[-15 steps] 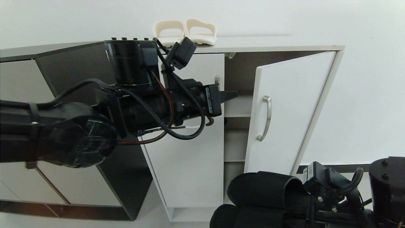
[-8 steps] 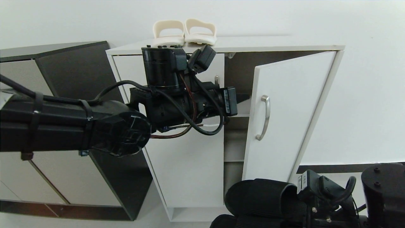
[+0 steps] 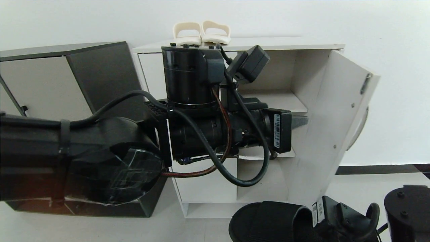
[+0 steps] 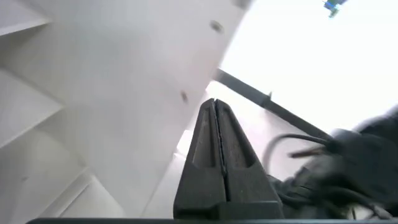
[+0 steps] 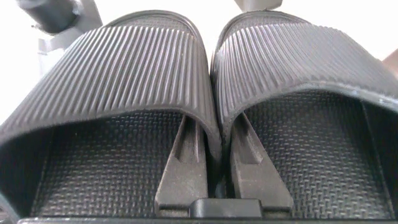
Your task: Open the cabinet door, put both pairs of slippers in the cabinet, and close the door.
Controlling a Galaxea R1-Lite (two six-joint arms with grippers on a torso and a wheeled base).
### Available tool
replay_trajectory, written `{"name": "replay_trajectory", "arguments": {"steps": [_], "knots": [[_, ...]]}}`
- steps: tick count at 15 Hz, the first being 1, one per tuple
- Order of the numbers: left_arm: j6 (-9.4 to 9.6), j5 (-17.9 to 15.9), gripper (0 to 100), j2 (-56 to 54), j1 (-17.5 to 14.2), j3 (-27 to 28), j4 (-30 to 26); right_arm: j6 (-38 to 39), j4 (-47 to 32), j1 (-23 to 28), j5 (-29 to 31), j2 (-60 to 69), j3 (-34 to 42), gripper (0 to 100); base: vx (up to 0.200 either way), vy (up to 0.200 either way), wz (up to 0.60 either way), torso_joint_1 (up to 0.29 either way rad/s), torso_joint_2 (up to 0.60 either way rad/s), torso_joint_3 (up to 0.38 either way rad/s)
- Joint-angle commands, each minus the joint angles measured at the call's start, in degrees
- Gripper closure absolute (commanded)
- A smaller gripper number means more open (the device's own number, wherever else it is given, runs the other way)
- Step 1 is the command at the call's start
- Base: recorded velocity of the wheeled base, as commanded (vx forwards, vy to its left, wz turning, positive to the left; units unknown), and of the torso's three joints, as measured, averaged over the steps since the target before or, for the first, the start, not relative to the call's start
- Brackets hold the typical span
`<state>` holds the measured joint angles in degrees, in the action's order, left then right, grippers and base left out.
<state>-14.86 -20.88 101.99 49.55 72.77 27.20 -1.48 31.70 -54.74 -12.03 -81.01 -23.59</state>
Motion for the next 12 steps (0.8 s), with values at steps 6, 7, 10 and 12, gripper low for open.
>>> {"name": "replay_trajectory", "arguments": {"steps": [6,7,10,12], "knots": [[3.35,9.7,100,-16.6,-14.8,-10.7,-0.2,8.2,0.8,6.7,15.1,-8.0,-7.4,100,0.000,0.000,0.00,0.000,0.00,0.000],[3.43,10.9,100,-20.7,-16.5,-14.4,-0.3,10.1,1.2,6.7,17.5,-9.0,-8.3,100,0.000,0.000,0.00,0.000,0.00,0.000],[7.30,25.5,100,-39.7,-22.4,-30.9,-7.4,12.5,3.0,10.3,23.6,-11.0,-11.6,100,0.000,0.000,0.00,0.000,0.00,0.000],[12.66,29.5,100,-53.6,-29.9,-41.5,-10.8,12.3,3.2,11.4,24.0,-10.6,-11.7,100,0.000,0.000,0.00,0.000,0.00,0.000]]}}
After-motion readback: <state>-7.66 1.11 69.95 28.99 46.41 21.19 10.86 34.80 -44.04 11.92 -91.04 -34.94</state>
